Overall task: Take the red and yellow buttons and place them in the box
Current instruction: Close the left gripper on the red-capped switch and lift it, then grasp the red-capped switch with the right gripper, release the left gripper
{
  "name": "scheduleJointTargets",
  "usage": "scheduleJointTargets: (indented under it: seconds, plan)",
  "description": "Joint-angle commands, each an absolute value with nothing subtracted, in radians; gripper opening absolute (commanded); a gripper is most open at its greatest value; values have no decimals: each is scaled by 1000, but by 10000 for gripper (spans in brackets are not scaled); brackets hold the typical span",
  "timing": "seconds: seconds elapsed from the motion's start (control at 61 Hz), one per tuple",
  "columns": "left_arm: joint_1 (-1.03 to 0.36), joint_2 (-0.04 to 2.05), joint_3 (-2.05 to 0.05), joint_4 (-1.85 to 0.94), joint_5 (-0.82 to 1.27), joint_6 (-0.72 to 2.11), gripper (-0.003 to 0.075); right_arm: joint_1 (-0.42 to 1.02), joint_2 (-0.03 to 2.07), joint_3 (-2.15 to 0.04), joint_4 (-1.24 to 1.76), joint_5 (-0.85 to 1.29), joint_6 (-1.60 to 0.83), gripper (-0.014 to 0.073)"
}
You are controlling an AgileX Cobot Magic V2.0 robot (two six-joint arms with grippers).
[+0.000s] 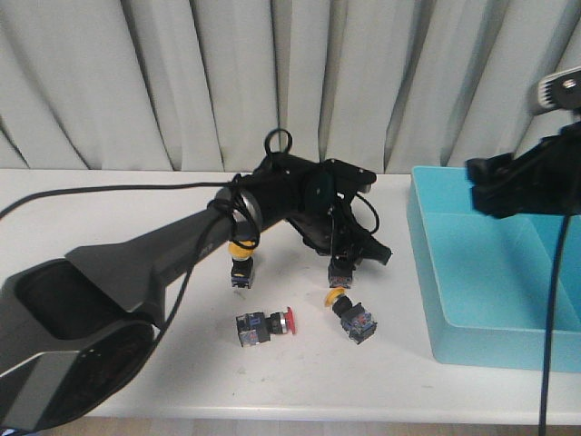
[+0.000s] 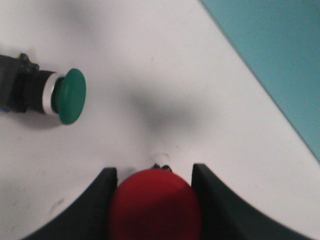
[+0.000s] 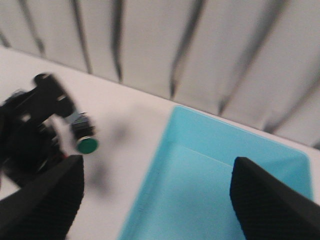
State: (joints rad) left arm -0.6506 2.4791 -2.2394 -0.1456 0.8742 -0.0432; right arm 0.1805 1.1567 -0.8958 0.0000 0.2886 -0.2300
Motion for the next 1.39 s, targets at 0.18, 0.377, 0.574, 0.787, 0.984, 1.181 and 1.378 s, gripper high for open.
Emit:
scheduleJointTargets:
  seconds: [0.18, 0.377, 0.574, 0.787, 0.984, 1.181, 1.378]
  plan:
    - [-574, 2152, -2272, -294, 906, -52, -7, 319, 1136, -843, 0, 108, -291, 572]
    - [-563, 2006, -2265, -346, 957, -50, -6, 406, 1136, -721, 0, -116, -358, 572]
    - [-567, 1894, -2142, -500, 957, -50, -6, 461, 1136, -686, 11, -208, -361, 572]
    - [-567, 1848, -2006, -627, 952, -50, -6, 461, 1136, -686, 10, -228, -360, 572]
    - [-567, 1849, -1954, -734, 926, -50, -6, 461, 1136, -686, 10, -214, -360, 572]
    - [-567, 1849, -1955, -780, 908, -50, -6, 461, 1136, -686, 10, -206, -358, 572]
    - [-567, 1849, -1955, -836, 913, -51, -6, 461, 1136, -686, 12, -211, -358, 572]
